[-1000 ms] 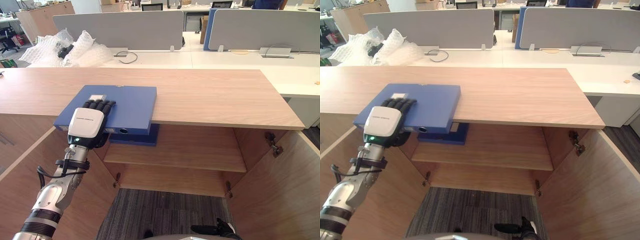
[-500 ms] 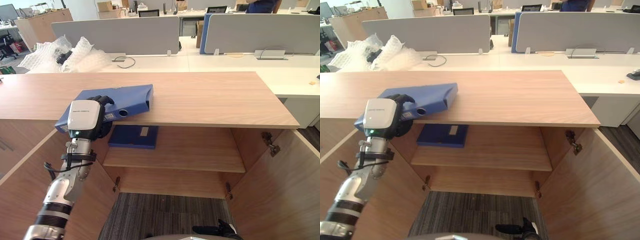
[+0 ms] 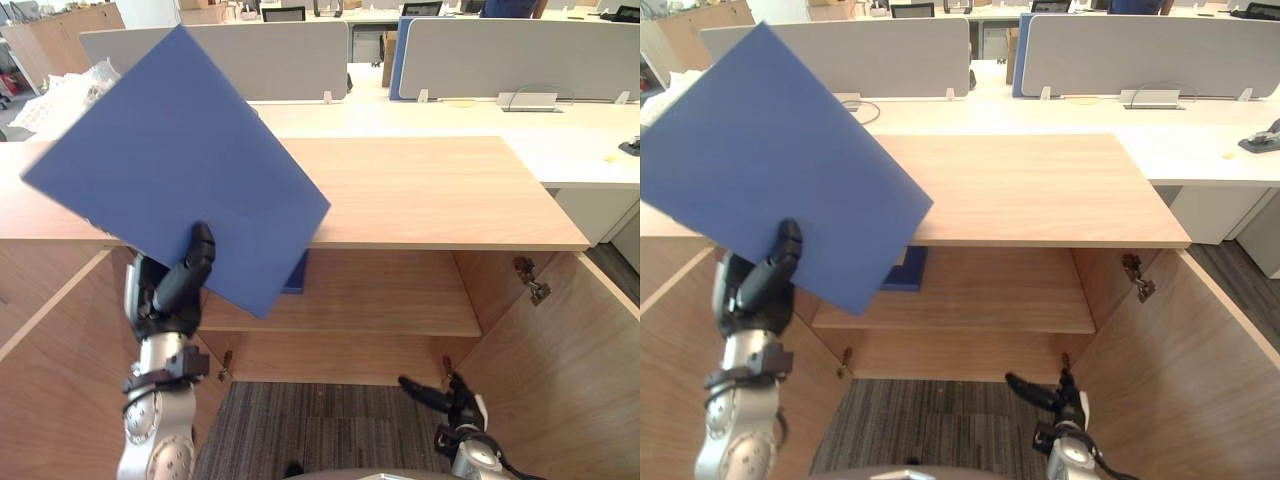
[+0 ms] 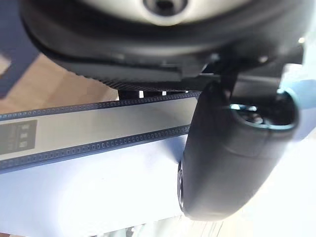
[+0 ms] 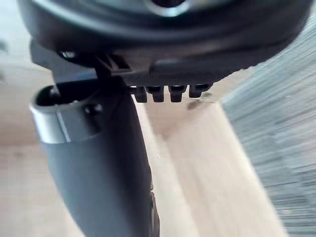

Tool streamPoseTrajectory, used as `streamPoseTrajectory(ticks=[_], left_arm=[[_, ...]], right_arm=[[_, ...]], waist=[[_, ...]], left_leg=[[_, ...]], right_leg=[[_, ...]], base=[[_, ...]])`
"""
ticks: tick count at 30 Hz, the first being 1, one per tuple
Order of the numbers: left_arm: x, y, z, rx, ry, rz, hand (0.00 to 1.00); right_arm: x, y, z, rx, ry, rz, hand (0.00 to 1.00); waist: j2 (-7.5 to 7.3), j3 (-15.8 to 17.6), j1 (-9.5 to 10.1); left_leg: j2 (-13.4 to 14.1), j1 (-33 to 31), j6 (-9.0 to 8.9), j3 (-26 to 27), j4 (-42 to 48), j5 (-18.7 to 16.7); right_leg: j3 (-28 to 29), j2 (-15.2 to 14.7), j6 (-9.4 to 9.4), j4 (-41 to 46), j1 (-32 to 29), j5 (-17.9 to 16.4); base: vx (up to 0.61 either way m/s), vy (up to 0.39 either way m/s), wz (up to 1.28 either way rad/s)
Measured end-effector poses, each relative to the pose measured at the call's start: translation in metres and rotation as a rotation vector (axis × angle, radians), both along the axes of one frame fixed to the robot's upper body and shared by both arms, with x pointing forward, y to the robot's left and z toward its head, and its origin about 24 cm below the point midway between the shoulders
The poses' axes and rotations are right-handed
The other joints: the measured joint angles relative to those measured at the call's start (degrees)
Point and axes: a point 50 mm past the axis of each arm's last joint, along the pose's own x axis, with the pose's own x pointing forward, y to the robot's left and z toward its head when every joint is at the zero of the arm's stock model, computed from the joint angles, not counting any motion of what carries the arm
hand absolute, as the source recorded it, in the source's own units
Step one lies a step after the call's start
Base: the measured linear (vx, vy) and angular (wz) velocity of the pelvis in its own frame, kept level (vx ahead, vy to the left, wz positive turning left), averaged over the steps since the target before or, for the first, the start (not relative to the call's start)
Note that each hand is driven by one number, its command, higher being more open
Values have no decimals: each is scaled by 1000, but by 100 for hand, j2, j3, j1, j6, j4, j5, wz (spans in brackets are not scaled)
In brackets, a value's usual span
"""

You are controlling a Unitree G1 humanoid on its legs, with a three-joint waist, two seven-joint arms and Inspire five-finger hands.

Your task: Walk over to the cabinet, pick up the folder, carry it to the office cabinet, place the folder inside the office cabinet, then close the office cabinet door

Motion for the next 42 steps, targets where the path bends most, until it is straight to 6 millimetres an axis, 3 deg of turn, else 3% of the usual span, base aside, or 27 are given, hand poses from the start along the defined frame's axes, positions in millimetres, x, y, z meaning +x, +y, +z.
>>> streamPoseTrajectory(ticks=[3,7,10,17,22,28,34,37,42], left_arm=[[-8,-11,-9,-151,28,-4,0],[-8,-26,3,-266,-44,-45,0],[-8,-32,12,-284,-84,-69,0],[-7,-40,10,-288,-67,-105,0],[-5,-44,12,-206,-64,-137,0],[6,-45,28,153,-131,-239,0],[9,-44,34,300,-162,-293,0],[10,-43,36,333,-169,-312,0],[12,-46,39,390,-184,-390,0]], right_arm=[[8,-7,30,-68,-136,-73,100],[10,-12,65,-148,-267,-159,100],[8,-7,90,-164,-363,-167,100],[11,-9,138,-247,-554,-200,100],[19,-2,166,-288,-693,-157,100],[58,8,220,-239,-1036,67,100],[78,8,270,-235,-1277,336,100],[90,8,286,-168,-1339,470,100],[112,23,292,-79,-1286,738,100]], waist=[[31,41,-85],[83,56,-133],[134,26,-214],[205,-19,-321],[244,-49,-371],[298,-90,-375],[296,-99,-351],[302,-116,-351],[310,-164,-350]], left_leg=[[14,5,-20,102,-15,-40],[59,59,-22,301,12,-22],[104,111,-34,433,16,-31],[196,218,-87,670,16,-102],[247,225,-115,770,18,-121],[258,225,-112,791,29,-118],[252,222,-101,765,30,-110],[252,222,-90,754,30,-102],[249,216,-80,741,27,-91]], right_leg=[[107,7,8,47,-74,11],[326,29,1,59,-137,53],[457,60,-12,43,-147,82],[708,120,-32,19,-158,118],[825,162,-40,-5,-200,155],[873,177,-3,2,-216,189],[864,174,5,4,-207,193],[855,176,6,5,-202,192],[842,176,6,9,-202,192]], base=[[-76,24,-19],[-41,25,-25],[-9,-2,-26],[-17,-3,-20],[-27,0,-12],[-23,1,-3],[-5,2,0],[0,0,0],[-15,1,1]])
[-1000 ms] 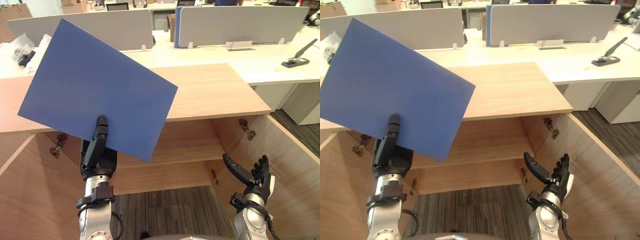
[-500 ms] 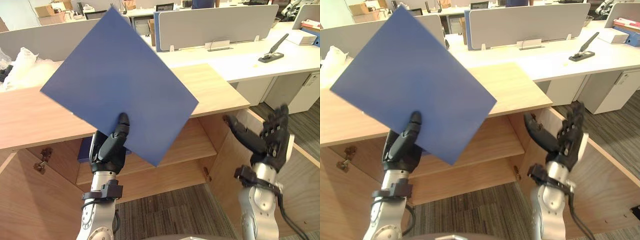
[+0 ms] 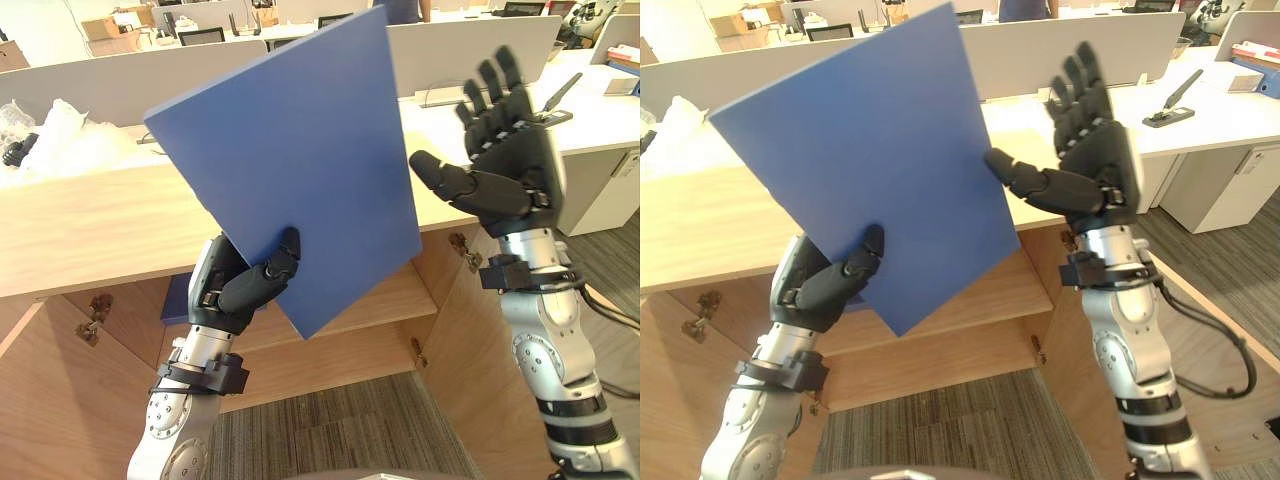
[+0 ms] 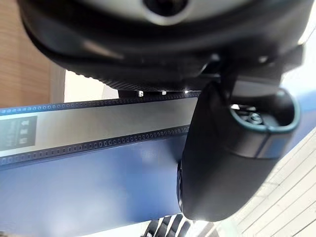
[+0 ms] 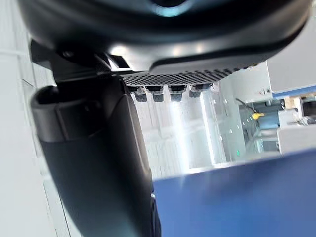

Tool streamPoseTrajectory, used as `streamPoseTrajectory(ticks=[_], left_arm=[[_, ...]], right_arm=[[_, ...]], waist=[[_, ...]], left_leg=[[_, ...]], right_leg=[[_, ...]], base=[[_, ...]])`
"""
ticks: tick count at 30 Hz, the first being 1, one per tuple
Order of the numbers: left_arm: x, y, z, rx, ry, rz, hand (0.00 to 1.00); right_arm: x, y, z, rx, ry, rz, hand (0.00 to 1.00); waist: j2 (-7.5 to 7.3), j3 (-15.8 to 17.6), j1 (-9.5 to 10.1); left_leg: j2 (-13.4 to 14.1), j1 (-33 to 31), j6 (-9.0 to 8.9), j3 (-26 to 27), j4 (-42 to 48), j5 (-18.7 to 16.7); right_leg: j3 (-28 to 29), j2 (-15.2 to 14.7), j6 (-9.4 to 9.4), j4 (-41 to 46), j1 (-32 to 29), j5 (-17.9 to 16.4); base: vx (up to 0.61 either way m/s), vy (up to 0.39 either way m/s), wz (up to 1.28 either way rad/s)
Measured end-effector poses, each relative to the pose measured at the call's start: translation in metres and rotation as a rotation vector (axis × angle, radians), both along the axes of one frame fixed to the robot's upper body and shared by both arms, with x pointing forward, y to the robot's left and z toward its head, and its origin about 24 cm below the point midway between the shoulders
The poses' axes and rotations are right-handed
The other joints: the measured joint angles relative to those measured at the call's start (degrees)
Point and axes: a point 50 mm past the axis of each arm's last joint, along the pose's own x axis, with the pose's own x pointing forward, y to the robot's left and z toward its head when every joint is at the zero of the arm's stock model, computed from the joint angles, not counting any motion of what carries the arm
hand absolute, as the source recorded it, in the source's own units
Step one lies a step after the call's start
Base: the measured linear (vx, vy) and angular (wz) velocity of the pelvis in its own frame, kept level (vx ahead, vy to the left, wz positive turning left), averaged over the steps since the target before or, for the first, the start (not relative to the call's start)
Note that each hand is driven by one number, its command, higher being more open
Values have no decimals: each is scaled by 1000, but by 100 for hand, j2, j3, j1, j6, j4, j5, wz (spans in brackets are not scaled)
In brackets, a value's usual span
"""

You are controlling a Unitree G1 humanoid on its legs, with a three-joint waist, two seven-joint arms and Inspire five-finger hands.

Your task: Walk over to the cabinet, pick up the folder, carry it to the office cabinet, place the folder inside the office cabinet, then close the office cabinet door

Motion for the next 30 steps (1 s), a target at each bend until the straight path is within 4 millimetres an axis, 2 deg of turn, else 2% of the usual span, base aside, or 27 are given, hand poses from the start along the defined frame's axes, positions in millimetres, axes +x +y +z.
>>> streamPoseTrajectory(ticks=[3,8,14,15,24,25,30], left_arm=[[-1,-3,-1,40,11,-57,0],[-2,7,-1,89,54,-103,0],[-3,10,0,118,70,-145,0],[-3,10,0,109,78,-157,0],[-1,15,-1,182,122,-218,0],[-1,16,-1,184,131,-221,100],[5,16,-14,202,174,-278,100]], right_arm=[[6,14,0,-90,42,156,100],[17,8,2,-288,192,286,100],[18,2,7,-337,250,337,100],[18,3,7,-335,257,348,0],[17,-7,-5,-477,386,381,0],[16,-8,-8,-485,398,391,0],[14,-8,-8,-517,394,423,0]], waist=[[-1,-7,10],[-28,-25,119],[-46,-30,249],[-47,-31,261],[-113,-79,300],[-132,-91,315],[-161,-124,404]], left_leg=[[-1,-6,0,-5,-2,1],[-4,-75,4,-26,-4,17],[-8,-84,4,-44,-5,23],[-8,-84,3,-45,-5,25],[-13,-141,-3,-139,-8,72],[-10,-151,-6,-141,-8,77],[-8,-191,-10,-141,-8,99]], right_leg=[[-7,-1,0,0,-2,0],[-31,-1,0,4,-55,0],[-50,-3,0,5,-57,0],[-55,-3,-1,6,-57,0],[-152,3,-7,12,-74,-5],[-154,6,-8,16,-86,-5],[-151,4,-11,67,-158,-7]], base=[[0,0,0],[0,0,1],[0,0,2],[0,0,0],[-12,0,5],[0,0,0],[-8,1,0]])
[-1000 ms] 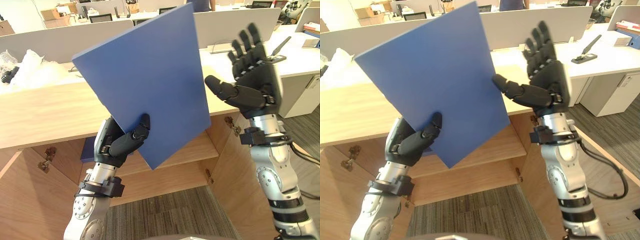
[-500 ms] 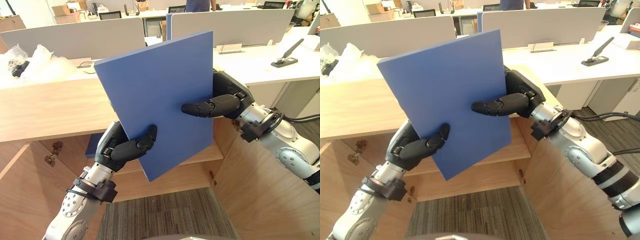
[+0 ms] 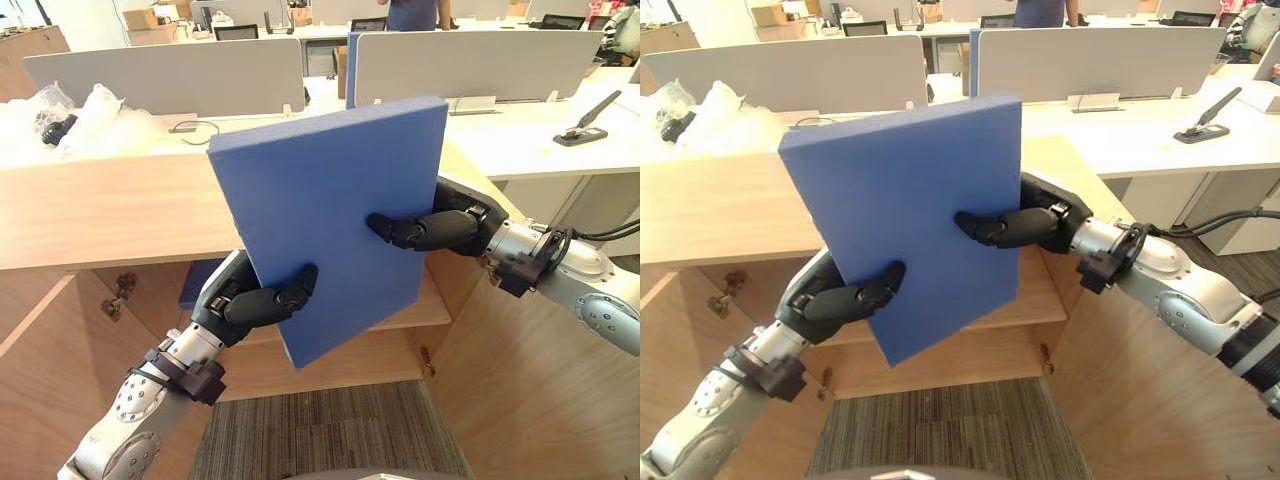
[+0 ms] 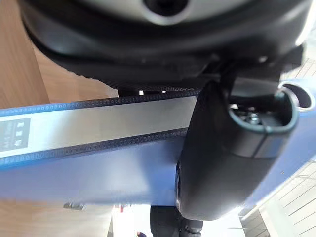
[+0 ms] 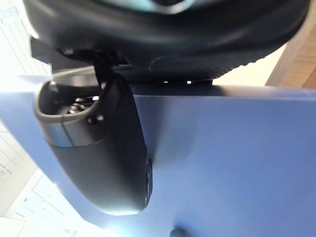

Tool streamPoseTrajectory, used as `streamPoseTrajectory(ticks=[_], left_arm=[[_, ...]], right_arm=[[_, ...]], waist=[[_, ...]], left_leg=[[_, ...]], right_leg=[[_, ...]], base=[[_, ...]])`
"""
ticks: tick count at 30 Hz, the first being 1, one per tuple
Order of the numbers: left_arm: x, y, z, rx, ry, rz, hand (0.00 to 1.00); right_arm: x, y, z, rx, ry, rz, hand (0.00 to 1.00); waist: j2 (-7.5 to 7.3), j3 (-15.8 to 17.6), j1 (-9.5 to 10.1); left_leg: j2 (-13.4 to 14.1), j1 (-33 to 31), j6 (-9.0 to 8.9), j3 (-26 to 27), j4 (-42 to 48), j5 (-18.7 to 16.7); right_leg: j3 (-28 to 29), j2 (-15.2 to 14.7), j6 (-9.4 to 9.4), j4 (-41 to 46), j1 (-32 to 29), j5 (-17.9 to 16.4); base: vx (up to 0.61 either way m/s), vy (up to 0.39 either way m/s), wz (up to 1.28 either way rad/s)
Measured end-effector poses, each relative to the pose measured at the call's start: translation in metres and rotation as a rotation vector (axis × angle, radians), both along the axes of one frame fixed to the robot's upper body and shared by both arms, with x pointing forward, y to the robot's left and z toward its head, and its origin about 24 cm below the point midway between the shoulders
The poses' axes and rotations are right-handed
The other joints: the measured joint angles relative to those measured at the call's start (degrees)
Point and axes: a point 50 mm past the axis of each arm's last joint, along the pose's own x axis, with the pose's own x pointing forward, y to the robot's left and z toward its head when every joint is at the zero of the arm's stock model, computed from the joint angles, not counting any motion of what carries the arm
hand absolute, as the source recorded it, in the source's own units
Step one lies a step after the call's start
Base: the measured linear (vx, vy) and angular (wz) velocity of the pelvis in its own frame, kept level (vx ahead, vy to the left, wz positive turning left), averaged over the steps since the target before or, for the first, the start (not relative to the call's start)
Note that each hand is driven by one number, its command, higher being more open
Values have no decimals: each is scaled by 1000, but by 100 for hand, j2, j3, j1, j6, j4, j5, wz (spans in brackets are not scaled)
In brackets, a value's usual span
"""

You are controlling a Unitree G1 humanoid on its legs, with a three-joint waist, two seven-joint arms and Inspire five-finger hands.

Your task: Walk over to the cabinet, pick up the folder, carry it to the office cabinet, place the folder inside the office cabinet, then close the office cabinet door

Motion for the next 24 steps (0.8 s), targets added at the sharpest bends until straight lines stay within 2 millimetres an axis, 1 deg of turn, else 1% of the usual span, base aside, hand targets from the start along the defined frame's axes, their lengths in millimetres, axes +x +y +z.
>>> streamPoseTrajectory(ticks=[2,5,6,7,8,9,10,11,12,13,14,16,17,18,19,20,21,22,23,24], left_arm=[[-2,-4,-11,6,39,-67,100],[-8,-8,-44,-21,176,-134,100],[-9,-9,-50,-35,201,-129,100],[-10,-12,-64,-73,249,-98,100],[-10,-14,-70,-95,269,-83,100],[-12,-22,-82,-146,313,-60,100],[-14,-30,-93,-198,356,-44,100],[-14,-34,-100,-223,381,-34,100],[-16,-41,-115,-263,435,-10,100],[-18,-46,-132,-249,501,16,100],[-20,-47,-141,-232,538,29,100],[-35,-44,-177,-137,692,97,100],[-40,-43,-186,-110,735,112,100],[-52,-38,-204,-46,821,138,100],[-61,-34,-216,15,883,154,100],[-73,-27,-229,89,962,176,100],[-82,-22,-238,129,1015,199,100],[-85,-15,-244,185,1053,220,100],[-86,-11,-246,209,1069,230,100],[-88,-5,-251,246,1094,245,100]], right_arm=[[1,0,-1,-20,-16,-2,0],[1,7,-5,-69,-49,37,0],[1,8,-5,-91,-64,48,0],[-3,15,-2,-121,-114,84,0],[-5,20,1,-145,-157,102,0],[-9,28,9,-189,-276,115,0],[-13,37,17,-194,-382,122,0],[-15,43,21,-175,-434,127,0],[-18,55,29,-113,-515,139,0],[-23,65,35,-76,-610,138,0],[-26,70,37,-67,-651,139,0],[-34,82,37,-100,-763,159,0],[-36,84,34,-114,-771,169,0],[-37,88,25,-147,-761,191,0],[-38,91,14,-174,-735,207,0],[-40,95,-3,-213,-687,228,0],[-41,97,-17,-240,-644,247,0],[-41,99,-36,-289,-589,267,0],[-40,100,-46,-318,-558,277,0],[-39,101,-62,-361,-508,290,0]], waist=[[-12,-4,16],[-35,-13,9],[-39,-14,8],[-39,-14,6],[-39,-14,1],[-45,-12,3],[-59,-16,9],[-64,-22,7],[-67,-39,-9],[-69,-41,-11],[-73,-50,-11],[-108,-79,-11],[-117,-85,-6],[-144,-103,-5],[-166,-117,-5],[-192,-122,-5],[-199,-119,-7],[-203,-111,-14],[-202,-111,-6],[-199,-113,4]], left_leg=[[-3,-15,6,0,-1,9],[-2,-16,8,4,-3,20],[0,-19,7,7,-4,21],[2,-41,8,16,-5,27],[1,-58,9,18,-5,32],[0,-78,11,18,-7,37],[-1,-89,13,19,-9,40],[0,-99,15,22,-10,42],[2,-129,20,26,-9,54],[2,-132,22,25,-7,62],[1,-132,23,25,-7,64],[10,-143,25,23,-11,67],[12,-147,25,22,-16,67],[18,-149,25,23,-33,67],[25,-149,26,24,-35,70],[33,-149,26,26,-35,76],[38,-149,25,27,-36,84],[48,-166,28,16,-39,107],[61,-163,27,29,-39,112],[75,-160,25,32,-41,122]], right_leg=[[0,-5,0,25,-27,0],[6,-6,0,50,-45,0],[8,-5,0,57,-54,0],[18,-5,0,72,-89,0],[20,-6,0,74,-110,0],[20,-8,0,79,-134,0],[21,-9,0,87,-152,0],[25,-9,0,92,-168,0],[28,-6,1,100,-206,0],[27,-7,1,100,-208,1],[26,-8,2,100,-208,1],[25,-6,1,79,-208,1],[25,-4,1,72,-209,1],[27,0,1,65,-209,1],[32,4,0,62,-209,1],[37,11,-1,62,-210,2],[39,15,-8,62,-210,6],[32,30,-24,59,-222,19],[46,42,-33,55,-224,32],[53,52,-42,50,-222,45]], base=[[-34,7,0],[-22,4,-1],[-35,2,-3],[-31,2,-3],[-37,5,-2],[0,0,0],[0,0,0],[0,0,0],[0,0,0],[0,0,0],[0,0,0],[0,0,0],[0,0,0],[0,0,0],[0,0,0],[0,0,0],[-35,-7,2],[-39,-9,-1],[-40,-8,-3],[-61,-5,-5]])
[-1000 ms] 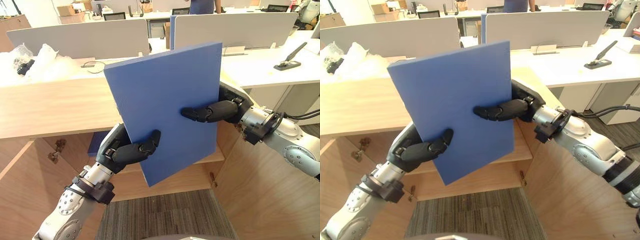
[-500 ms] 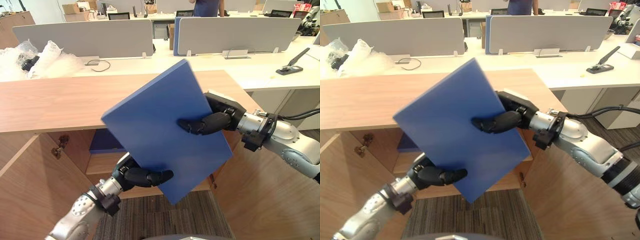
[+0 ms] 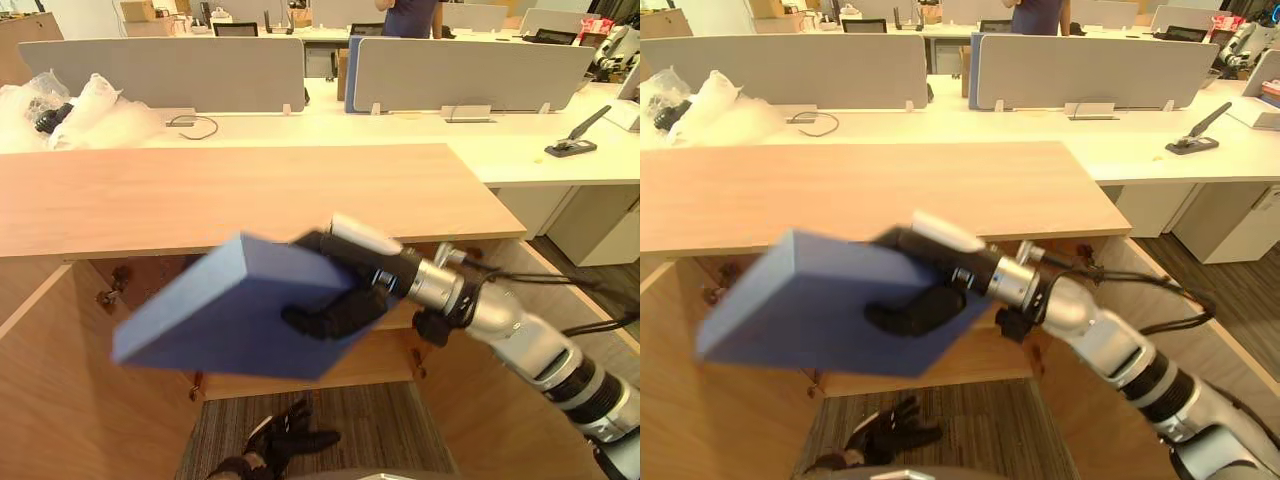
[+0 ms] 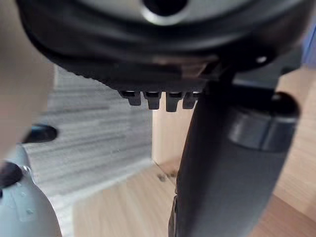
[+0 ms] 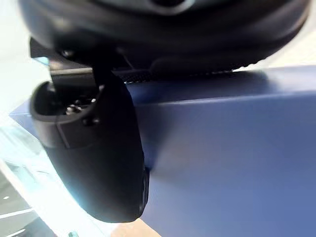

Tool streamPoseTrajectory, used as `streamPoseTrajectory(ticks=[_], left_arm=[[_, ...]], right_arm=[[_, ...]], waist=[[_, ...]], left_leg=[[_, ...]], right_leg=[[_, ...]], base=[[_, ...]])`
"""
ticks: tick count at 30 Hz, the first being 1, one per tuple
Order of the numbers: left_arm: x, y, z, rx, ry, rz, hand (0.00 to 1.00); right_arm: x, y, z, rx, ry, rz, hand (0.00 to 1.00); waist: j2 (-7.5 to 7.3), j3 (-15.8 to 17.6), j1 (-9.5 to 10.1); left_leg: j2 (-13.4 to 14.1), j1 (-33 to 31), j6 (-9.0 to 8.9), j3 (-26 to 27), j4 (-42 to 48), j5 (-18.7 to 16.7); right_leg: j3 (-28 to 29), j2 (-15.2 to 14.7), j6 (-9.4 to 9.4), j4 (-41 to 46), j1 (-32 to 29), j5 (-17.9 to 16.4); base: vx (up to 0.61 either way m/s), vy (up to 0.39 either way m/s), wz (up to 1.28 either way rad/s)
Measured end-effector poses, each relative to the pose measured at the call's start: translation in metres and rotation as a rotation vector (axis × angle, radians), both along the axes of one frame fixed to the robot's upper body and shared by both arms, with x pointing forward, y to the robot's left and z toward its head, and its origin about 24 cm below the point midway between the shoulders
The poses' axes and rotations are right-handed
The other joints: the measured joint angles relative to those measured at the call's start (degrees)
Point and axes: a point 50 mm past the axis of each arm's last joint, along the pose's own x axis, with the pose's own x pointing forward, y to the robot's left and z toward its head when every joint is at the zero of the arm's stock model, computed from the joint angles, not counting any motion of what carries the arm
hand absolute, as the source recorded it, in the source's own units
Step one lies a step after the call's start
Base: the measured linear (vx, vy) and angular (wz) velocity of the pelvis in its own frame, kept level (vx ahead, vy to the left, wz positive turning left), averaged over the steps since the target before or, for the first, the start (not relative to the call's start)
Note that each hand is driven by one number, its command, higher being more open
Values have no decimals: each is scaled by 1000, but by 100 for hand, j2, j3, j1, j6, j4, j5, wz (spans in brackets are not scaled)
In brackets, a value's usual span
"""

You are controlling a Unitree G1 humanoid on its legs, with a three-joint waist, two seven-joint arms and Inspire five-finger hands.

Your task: Walk over to the cabinet, pick up the folder, carry it to the office cabinet, place the folder inside the office cabinet, then close the office cabinet door

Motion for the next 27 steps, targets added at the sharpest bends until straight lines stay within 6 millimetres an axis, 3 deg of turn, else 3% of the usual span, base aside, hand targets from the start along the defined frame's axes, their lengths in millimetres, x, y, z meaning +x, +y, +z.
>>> streamPoseTrajectory(ticks=[6,10,13,15,18,20,21,23,27], left_arm=[[-5,16,-11,139,96,-71,100],[-9,27,-14,233,136,-4,100],[-13,37,-14,310,153,52,100],[-19,40,-15,335,168,84,100],[-28,38,-17,332,189,156,100],[-28,36,-17,330,187,175,100],[-28,36,-17,330,186,176,100],[-27,36,-17,337,184,184,100],[-32,35,-18,336,193,248,100]], right_arm=[[-7,-6,-96,-419,127,-13,0],[-10,-26,-162,-730,217,-35,0],[-10,-45,-200,-884,332,-125,0],[-8,-58,-212,-908,426,-224,0],[5,-91,-217,-752,630,-580,0],[17,-114,-211,-488,730,-900,0],[22,-118,-208,-406,753,-970,0],[35,-126,-198,-15,873,-1196,0],[45,-125,-191,518,1034,-1376,0]], waist=[[26,29,2],[126,143,31],[245,276,43],[291,367,57],[367,545,65],[397,563,162],[405,569,162],[433,626,154],[465,681,155]], left_leg=[[90,0,-39,-10,-3,56],[124,-25,-81,-23,-2,42],[116,-32,-78,-48,1,44],[103,-33,-53,-84,7,62],[34,-26,-45,-235,26,68],[-1,-11,-43,-270,26,69],[-5,-11,-43,-280,26,69],[-19,36,-43,-328,26,68],[-32,99,-55,-375,1,54]], right_leg=[[5,88,-40,-75,23,104],[-3,112,-40,-144,29,159],[-34,114,-37,-160,42,159],[-67,115,-35,-187,74,158],[-221,85,-15,-244,194,146],[-253,62,0,-271,240,134],[-259,60,1,-274,244,133],[-300,54,2,-295,323,132],[-354,43,5,-322,410,104]], base=[[-71,-4,-2],[-50,6,-1],[-1,2,3],[22,-2,13],[39,1,25],[39,15,11],[24,7,4],[10,0,7],[-24,1,7]])
